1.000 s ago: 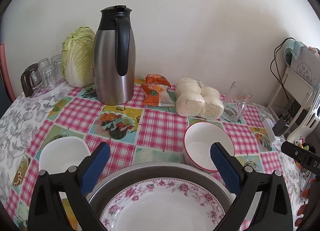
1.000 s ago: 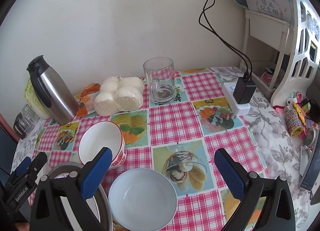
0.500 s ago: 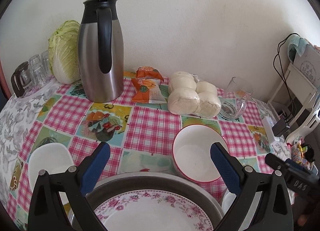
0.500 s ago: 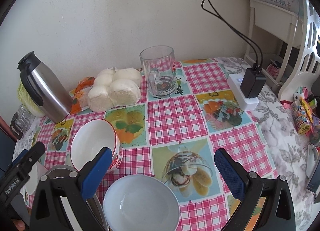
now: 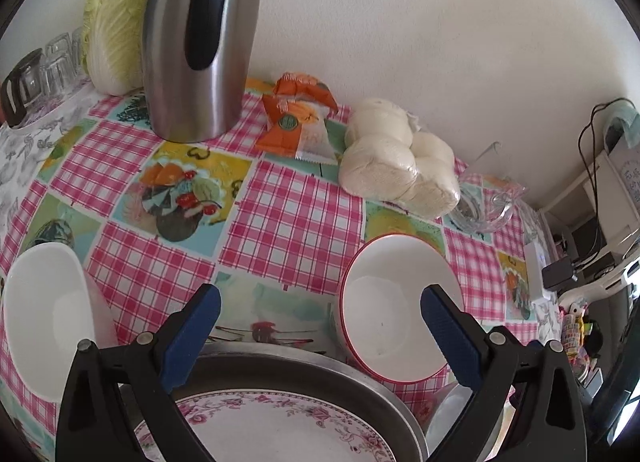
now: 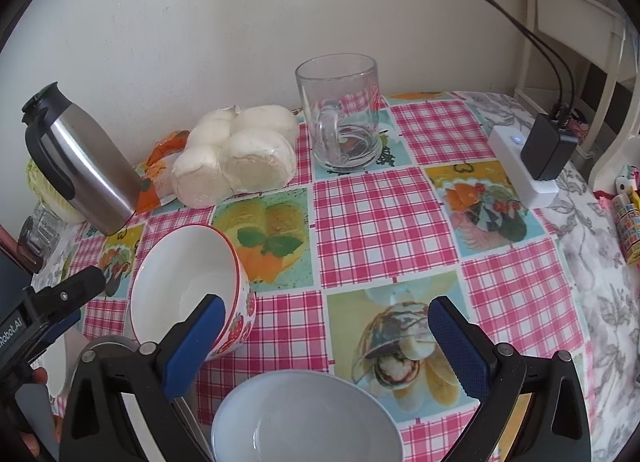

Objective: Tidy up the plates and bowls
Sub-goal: 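Close the left and right grippers on the rim of the red-rimmed bowl, then lift the red-rimmed bowl with both grippers and carry it toward the basin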

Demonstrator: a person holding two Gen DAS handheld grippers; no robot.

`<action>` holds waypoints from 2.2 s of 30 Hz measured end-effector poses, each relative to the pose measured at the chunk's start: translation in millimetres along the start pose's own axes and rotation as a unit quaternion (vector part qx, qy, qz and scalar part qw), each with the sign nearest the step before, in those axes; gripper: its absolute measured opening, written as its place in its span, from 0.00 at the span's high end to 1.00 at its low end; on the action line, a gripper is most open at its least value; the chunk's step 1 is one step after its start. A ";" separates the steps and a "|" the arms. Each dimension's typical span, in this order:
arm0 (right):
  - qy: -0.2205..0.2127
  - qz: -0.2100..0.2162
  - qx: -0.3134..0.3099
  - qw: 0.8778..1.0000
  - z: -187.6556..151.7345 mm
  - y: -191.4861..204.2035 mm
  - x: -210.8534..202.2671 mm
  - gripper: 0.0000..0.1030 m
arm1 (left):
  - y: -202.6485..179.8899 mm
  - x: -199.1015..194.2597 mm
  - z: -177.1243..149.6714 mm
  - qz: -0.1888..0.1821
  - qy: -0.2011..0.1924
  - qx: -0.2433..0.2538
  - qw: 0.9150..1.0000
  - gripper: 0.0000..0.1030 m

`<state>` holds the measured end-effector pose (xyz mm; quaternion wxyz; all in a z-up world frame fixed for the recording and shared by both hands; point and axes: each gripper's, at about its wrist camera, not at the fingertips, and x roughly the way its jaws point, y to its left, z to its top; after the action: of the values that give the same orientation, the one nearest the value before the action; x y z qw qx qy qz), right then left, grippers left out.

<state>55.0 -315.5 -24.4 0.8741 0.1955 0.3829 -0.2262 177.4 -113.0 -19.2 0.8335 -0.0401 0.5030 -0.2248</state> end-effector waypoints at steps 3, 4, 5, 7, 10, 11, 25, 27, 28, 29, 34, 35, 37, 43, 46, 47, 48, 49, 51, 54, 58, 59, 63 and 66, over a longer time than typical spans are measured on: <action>0.006 0.001 -0.007 1.000 0.2 7.0 8.4 0.08 | -1.8 9.5 -1.4 -0.002 0.007 0.000 1.000 0.03; 0.007 0.001 -0.008 1.000 0.2 9.3 11.0 0.08 | -1.6 11.9 -1.4 -0.006 0.008 -0.005 1.000 0.03; 0.009 0.002 -0.010 1.000 0.3 11.5 13.5 0.10 | -1.5 14.5 -1.2 -0.009 0.010 -0.008 1.000 0.03; 0.012 0.005 -0.015 1.000 0.0 16.3 17.8 0.12 | -1.9 19.0 -0.4 -0.012 0.014 -0.009 1.000 0.03; 0.017 0.006 -0.022 1.000 -0.3 22.7 24.7 0.18 | -2.4 26.3 0.3 -0.008 0.022 -0.007 1.000 0.03; 0.020 0.006 -0.022 1.000 -0.5 24.2 27.2 0.21 | -2.2 28.3 0.3 -0.007 0.024 -0.007 1.000 0.03; 0.036 0.020 -0.015 0.999 -5.1 36.3 45.9 0.43 | -14.5 54.3 -3.1 -0.006 0.045 0.018 0.999 0.17; 0.038 0.026 -0.011 0.999 -6.4 38.0 47.1 0.48 | -17.0 58.4 -4.1 0.001 0.045 0.025 0.999 0.19; 0.039 0.028 -0.011 0.999 -7.0 39.2 47.7 0.49 | -18.4 59.9 -4.4 0.004 0.046 0.029 0.999 0.20; 0.041 0.030 -0.012 0.999 -7.9 40.6 48.4 0.51 | -19.3 61.0 -4.7 0.006 0.046 0.032 0.998 0.21; 0.049 0.046 -0.012 0.998 -10.7 44.1 53.7 0.56 | -22.8 65.2 -6.0 0.005 0.045 0.042 0.998 0.31; 0.051 0.050 -0.013 0.997 -11.2 44.7 55.0 0.59 | -23.2 66.5 -6.1 0.005 0.047 0.044 0.998 0.37; 0.054 0.053 -0.018 0.997 -12.1 47.5 56.7 0.63 | -24.8 69.5 -5.7 0.007 0.047 0.047 0.998 0.44; 0.058 0.053 -0.045 0.996 -13.5 56.9 59.8 0.73 | -26.4 75.6 -5.7 0.009 0.048 0.054 0.997 0.62; 0.062 0.047 -0.054 0.995 -13.6 59.5 60.4 0.76 | -25.9 77.9 -5.3 0.015 0.050 0.057 0.997 0.63; 0.063 0.046 -0.056 0.995 -13.8 59.7 61.0 0.77 | -25.7 79.1 -5.0 0.016 0.050 0.057 0.997 0.63; 0.063 0.044 -0.058 0.995 -14.1 59.7 61.6 0.78 | -25.2 80.0 -4.7 0.016 0.050 0.058 0.997 0.63; 0.063 0.042 -0.058 0.995 -14.2 59.2 62.1 0.79 | -24.5 80.2 -4.8 0.017 0.050 0.057 0.997 0.64; 0.062 0.040 -0.053 0.996 -14.1 56.7 61.9 0.82 | -23.4 80.7 -5.1 0.015 0.050 0.057 0.997 0.68; 0.061 0.042 -0.049 0.996 -13.8 54.4 61.6 0.83 | -24.0 78.9 -5.6 0.007 0.052 0.058 0.997 0.76; 0.060 0.042 -0.049 0.996 -13.9 54.4 61.1 0.83 | -29.8 78.5 -7.5 -0.002 0.052 0.067 0.996 0.87; 0.060 0.043 -0.048 0.996 -13.8 54.2 60.9 0.83 | -31.8 78.3 -8.1 0.001 0.052 0.071 0.996 0.87; 0.060 0.044 -0.044 0.996 -13.6 52.6 60.3 0.83 | -35.5 77.1 -9.2 0.003 0.048 0.075 0.996 0.87; 0.062 0.045 -0.037 0.996 -13.1 50.4 59.9 0.84 | -38.0 74.5 -9.5 0.005 0.042 0.075 0.996 0.87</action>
<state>111.0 -282.1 -69.5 0.8644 0.1940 0.4356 -0.1594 185.8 -176.5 -73.9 0.8134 0.0347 0.5194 -0.2595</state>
